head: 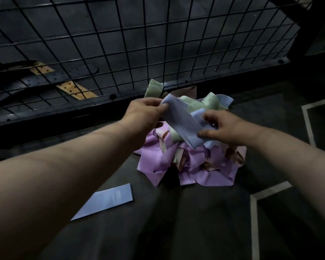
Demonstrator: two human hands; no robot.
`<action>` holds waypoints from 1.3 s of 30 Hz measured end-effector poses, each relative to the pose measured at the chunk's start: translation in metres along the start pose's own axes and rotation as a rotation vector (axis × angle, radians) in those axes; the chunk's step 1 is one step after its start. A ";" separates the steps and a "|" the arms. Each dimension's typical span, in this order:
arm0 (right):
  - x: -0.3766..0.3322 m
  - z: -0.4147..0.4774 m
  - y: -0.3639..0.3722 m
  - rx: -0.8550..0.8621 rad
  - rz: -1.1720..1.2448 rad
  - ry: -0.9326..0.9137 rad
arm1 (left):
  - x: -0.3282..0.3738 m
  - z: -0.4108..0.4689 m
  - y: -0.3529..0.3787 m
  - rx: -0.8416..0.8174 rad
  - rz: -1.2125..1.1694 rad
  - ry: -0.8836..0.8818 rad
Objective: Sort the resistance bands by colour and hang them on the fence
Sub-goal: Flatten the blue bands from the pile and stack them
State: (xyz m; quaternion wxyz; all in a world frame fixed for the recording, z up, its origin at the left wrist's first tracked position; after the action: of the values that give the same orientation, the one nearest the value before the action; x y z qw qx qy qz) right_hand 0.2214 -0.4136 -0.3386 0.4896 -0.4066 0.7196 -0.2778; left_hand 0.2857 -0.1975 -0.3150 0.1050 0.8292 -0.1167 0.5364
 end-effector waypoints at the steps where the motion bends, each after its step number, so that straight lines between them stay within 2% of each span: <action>1: 0.003 -0.001 0.000 0.003 -0.016 0.018 | 0.004 -0.001 -0.001 -0.005 -0.002 0.001; 3: 0.007 0.000 0.002 0.013 0.034 0.034 | 0.009 -0.002 -0.007 0.039 0.007 0.003; 9: 0.012 -0.004 -0.006 0.221 0.685 0.200 | 0.012 -0.006 -0.021 0.139 -0.127 -0.096; 11: 0.002 -0.002 -0.005 0.170 0.669 0.162 | 0.014 -0.010 -0.019 0.106 -0.101 -0.106; 15: -0.029 -0.001 0.016 -0.060 0.517 -0.069 | 0.025 -0.019 -0.005 -0.092 -0.121 -0.095; 18: -0.044 -0.001 0.019 -0.062 0.521 -0.123 | 0.034 -0.024 -0.002 -0.129 -0.202 -0.095; 22: -0.056 -0.011 0.016 -0.122 0.803 -0.051 | 0.035 -0.024 -0.015 0.005 -0.285 -0.117; 29: -0.086 -0.013 0.017 -0.172 1.192 0.162 | 0.023 -0.041 -0.066 0.221 -0.266 -0.228; 34: -0.135 -0.014 0.003 -0.182 1.219 0.064 | 0.024 -0.067 -0.106 0.263 -0.101 -0.222; 39: -0.180 -0.023 -0.016 -0.081 0.785 -0.026 | 0.049 -0.108 -0.152 0.281 0.029 -0.128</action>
State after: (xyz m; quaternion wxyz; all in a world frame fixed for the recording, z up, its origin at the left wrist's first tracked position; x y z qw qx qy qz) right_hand 0.2389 -0.2671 -0.2311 0.5513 -0.1233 0.8244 -0.0356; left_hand 0.2583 -0.0249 -0.2339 -0.0277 0.8665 -0.0591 0.4950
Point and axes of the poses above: each hand's wrist, its own z-axis towards the middle knuckle, its own y-axis out of the palm, x = y × z, the point moved 4 cm from there along z, towards the middle knuckle, and after that the axes turned 6 degrees about -z, right-handed, at the moved point
